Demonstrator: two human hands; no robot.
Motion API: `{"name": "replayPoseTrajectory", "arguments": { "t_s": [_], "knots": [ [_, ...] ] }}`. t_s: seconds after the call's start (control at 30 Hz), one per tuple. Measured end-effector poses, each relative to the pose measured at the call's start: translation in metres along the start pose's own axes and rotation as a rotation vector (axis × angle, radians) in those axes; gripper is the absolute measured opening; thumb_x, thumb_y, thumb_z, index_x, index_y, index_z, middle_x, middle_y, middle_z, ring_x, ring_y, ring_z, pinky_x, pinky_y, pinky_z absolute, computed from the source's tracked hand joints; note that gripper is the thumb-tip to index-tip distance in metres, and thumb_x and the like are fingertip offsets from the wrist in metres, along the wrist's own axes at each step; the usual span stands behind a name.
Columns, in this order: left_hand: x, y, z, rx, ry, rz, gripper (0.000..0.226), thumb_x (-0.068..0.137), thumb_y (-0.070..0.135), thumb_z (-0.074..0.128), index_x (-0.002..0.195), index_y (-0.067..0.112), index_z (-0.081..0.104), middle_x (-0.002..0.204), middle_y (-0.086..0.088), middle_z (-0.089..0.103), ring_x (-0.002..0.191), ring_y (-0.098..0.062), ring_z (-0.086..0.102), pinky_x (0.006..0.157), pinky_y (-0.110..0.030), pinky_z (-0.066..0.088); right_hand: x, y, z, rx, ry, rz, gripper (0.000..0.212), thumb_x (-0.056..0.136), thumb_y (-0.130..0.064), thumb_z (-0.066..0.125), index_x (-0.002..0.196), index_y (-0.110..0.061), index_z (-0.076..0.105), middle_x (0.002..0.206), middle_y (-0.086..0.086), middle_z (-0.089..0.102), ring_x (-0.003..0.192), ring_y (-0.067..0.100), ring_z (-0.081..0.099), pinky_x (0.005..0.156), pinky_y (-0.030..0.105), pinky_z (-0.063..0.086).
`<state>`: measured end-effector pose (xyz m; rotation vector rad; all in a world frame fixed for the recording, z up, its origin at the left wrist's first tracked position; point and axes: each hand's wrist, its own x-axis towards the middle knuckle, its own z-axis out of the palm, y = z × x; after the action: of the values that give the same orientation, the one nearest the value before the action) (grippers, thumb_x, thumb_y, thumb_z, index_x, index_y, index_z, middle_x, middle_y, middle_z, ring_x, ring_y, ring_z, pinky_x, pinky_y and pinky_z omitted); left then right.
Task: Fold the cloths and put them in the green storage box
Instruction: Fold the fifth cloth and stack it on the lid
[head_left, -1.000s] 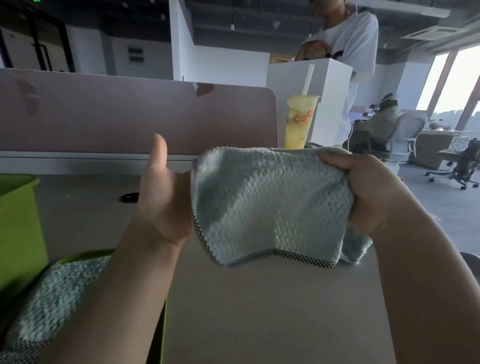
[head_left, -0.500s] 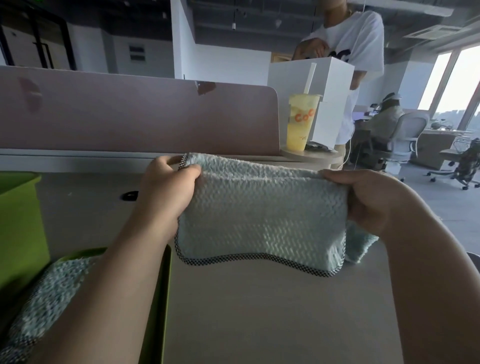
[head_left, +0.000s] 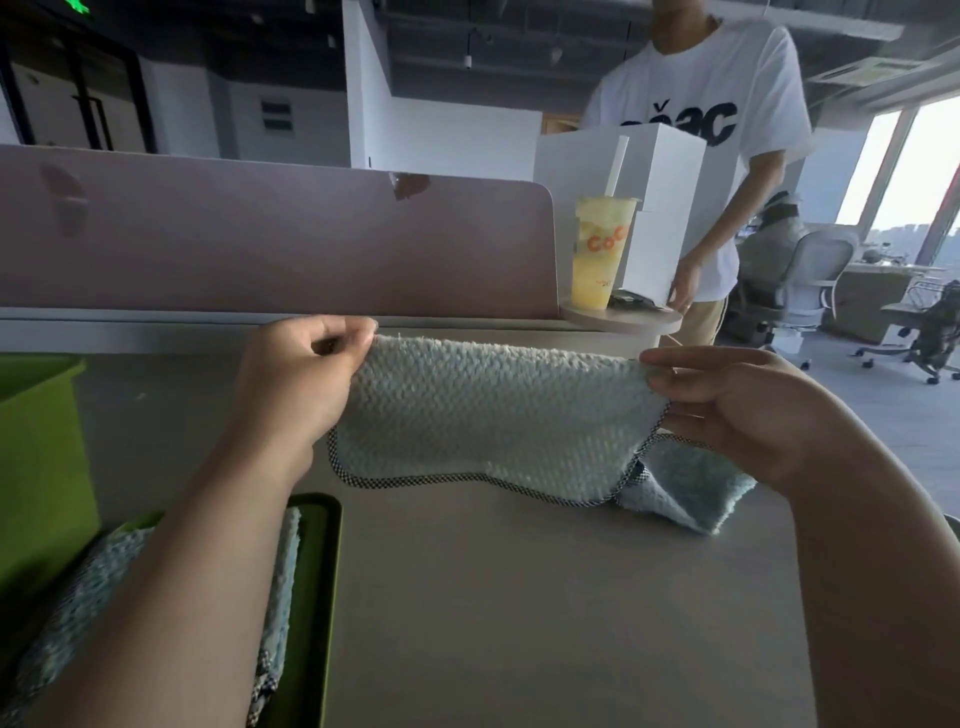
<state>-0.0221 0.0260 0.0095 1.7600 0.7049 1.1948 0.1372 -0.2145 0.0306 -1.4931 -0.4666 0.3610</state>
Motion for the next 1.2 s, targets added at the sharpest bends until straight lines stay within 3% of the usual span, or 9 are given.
{"name": "replayPoseTrajectory", "arguments": {
  "t_s": [0.1, 0.2, 0.3, 0.5, 0.67, 0.9, 1.03, 1.13, 1.2],
  "knots": [
    [0.003, -0.003, -0.002, 0.072, -0.047, -0.040, 0.028, 0.092, 0.009, 0.059, 0.117, 0.020, 0.068, 0.088, 0.016, 0.058, 0.075, -0.001, 0.052, 0.067, -0.012, 0.035, -0.001, 0.000, -0.002, -0.090, -0.018, -0.048, 0.035, 0.079, 0.018, 0.058, 0.092, -0.012, 0.071, 0.071, -0.002, 0.071, 0.073, 0.013, 0.065, 0.067, 0.020, 0.058],
    [0.006, -0.009, -0.003, 0.142, -0.055, -0.043, 0.036, 0.089, 0.005, 0.061, 0.120, 0.021, 0.066, 0.112, 0.005, 0.059, 0.097, -0.014, 0.055, 0.084, -0.020, 0.034, 0.001, 0.003, 0.000, -0.211, 0.010, -0.105, 0.035, 0.080, 0.017, 0.060, 0.095, -0.013, 0.069, 0.091, 0.008, 0.067, 0.080, 0.019, 0.064, 0.069, 0.024, 0.054],
    [0.008, -0.012, -0.003, 0.164, -0.031, -0.040, 0.036, 0.084, 0.009, 0.070, 0.118, 0.021, 0.067, 0.114, -0.001, 0.064, 0.100, -0.017, 0.059, 0.088, -0.024, 0.038, 0.004, 0.005, 0.000, -0.244, 0.068, -0.131, 0.036, 0.079, 0.016, 0.062, 0.103, -0.010, 0.068, 0.088, 0.007, 0.066, 0.074, 0.017, 0.065, 0.066, 0.022, 0.052],
    [0.009, -0.014, -0.007, 0.129, -0.020, -0.013, 0.027, 0.077, 0.011, 0.077, 0.101, 0.021, 0.072, 0.090, -0.002, 0.069, 0.082, -0.015, 0.064, 0.081, -0.026, 0.044, 0.006, 0.007, -0.005, -0.248, 0.126, -0.172, 0.036, 0.078, 0.015, 0.065, 0.104, -0.009, 0.069, 0.090, 0.009, 0.068, 0.073, 0.016, 0.066, 0.057, 0.012, 0.054],
    [0.009, -0.012, -0.006, 0.103, -0.002, 0.000, 0.023, 0.076, 0.011, 0.078, 0.074, 0.029, 0.063, 0.076, 0.005, 0.067, 0.071, -0.014, 0.062, 0.076, -0.028, 0.049, 0.008, 0.008, -0.004, -0.307, 0.139, -0.194, 0.031, 0.079, 0.013, 0.065, 0.100, -0.009, 0.071, 0.086, 0.010, 0.069, 0.071, 0.017, 0.064, 0.066, 0.021, 0.054],
    [0.003, 0.005, -0.010, 0.041, 0.059, 0.032, 0.011, 0.085, 0.022, 0.069, 0.091, 0.022, 0.060, 0.080, 0.011, 0.058, 0.068, 0.003, 0.051, 0.058, -0.014, 0.039, 0.012, 0.013, -0.008, -0.419, 0.197, -0.167, 0.017, 0.080, 0.001, 0.070, 0.095, -0.005, 0.074, 0.077, 0.011, 0.065, 0.074, 0.023, 0.058, 0.068, 0.030, 0.051],
    [-0.007, 0.024, -0.007, -0.073, 0.013, 0.114, 0.010, 0.088, 0.026, 0.066, 0.083, 0.029, 0.057, 0.076, 0.015, 0.059, 0.061, 0.006, 0.054, 0.053, -0.008, 0.041, 0.014, 0.016, 0.001, -0.778, 0.085, -0.034, 0.015, 0.088, -0.009, 0.064, 0.075, -0.010, 0.071, 0.072, 0.013, 0.064, 0.073, 0.028, 0.060, 0.083, 0.043, 0.054],
    [-0.019, 0.038, -0.001, -0.072, -0.084, 0.202, 0.014, 0.084, 0.026, 0.069, 0.079, 0.031, 0.057, 0.071, 0.013, 0.062, 0.056, 0.012, 0.055, 0.050, -0.005, 0.037, 0.007, 0.012, 0.017, -1.316, -0.099, 0.049, 0.025, 0.093, -0.020, 0.055, 0.108, -0.005, 0.069, 0.096, 0.011, 0.065, 0.102, 0.031, 0.063, 0.088, 0.035, 0.050],
    [-0.026, 0.045, 0.004, -0.065, -0.166, 0.223, 0.016, 0.081, 0.025, 0.072, 0.079, 0.031, 0.058, 0.072, 0.011, 0.066, 0.057, 0.011, 0.057, 0.049, -0.003, 0.036, 0.002, 0.006, 0.025, -1.222, -0.218, -0.023, 0.022, 0.088, -0.020, 0.064, 0.107, -0.010, 0.069, 0.105, 0.007, 0.067, 0.105, 0.028, 0.061, 0.087, 0.035, 0.049]
  ]
}}
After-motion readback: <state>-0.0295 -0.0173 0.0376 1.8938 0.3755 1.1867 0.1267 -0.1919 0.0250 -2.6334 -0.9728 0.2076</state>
